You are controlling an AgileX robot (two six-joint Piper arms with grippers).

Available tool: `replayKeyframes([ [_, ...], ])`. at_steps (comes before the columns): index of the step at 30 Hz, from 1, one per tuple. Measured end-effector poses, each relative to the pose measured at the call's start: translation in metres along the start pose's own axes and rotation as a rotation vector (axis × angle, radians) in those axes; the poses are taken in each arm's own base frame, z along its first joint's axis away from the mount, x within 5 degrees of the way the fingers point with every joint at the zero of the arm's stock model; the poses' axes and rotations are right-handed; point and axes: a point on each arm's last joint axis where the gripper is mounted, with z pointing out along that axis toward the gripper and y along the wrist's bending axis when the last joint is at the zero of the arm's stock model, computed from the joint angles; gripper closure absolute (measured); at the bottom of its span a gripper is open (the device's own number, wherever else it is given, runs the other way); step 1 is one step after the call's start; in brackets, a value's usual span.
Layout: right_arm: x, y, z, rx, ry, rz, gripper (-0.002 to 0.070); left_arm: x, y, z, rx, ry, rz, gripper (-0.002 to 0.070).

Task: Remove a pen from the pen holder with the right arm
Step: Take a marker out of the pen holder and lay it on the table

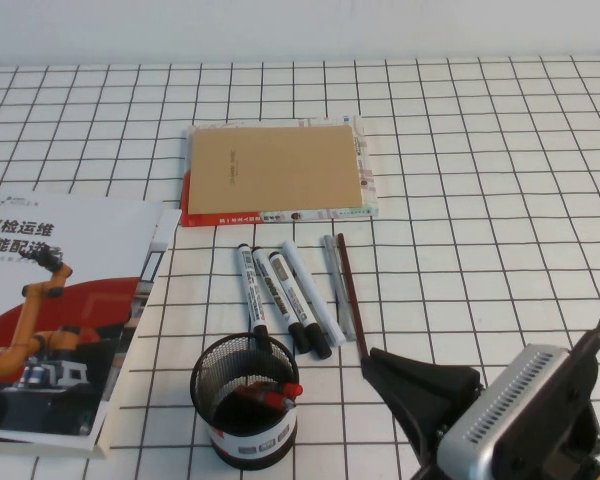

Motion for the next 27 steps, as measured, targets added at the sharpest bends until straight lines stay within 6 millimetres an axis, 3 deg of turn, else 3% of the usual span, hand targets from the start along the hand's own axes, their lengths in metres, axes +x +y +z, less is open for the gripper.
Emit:
replayKeyframes([
  [6,0.008,0.009,-0.001,-0.092,-0.045,0.007,0.0656,0.000,0.000,0.000,0.000,0.000,0.000,0.0678],
  [13,0.030,0.014,0.007,-0.115,-0.063,0.030,0.0405,0.000,0.000,0.000,0.000,0.000,0.000,0.0678],
  [15,0.034,0.015,0.008,-0.127,-0.086,0.009,0.0361,0.000,0.000,0.000,0.000,0.000,0.000,0.0678],
  [27,0.056,0.022,0.017,-0.167,-0.076,-0.069,0.0331,0.000,0.000,0.000,0.000,0.000,0.000,0.0678],
])
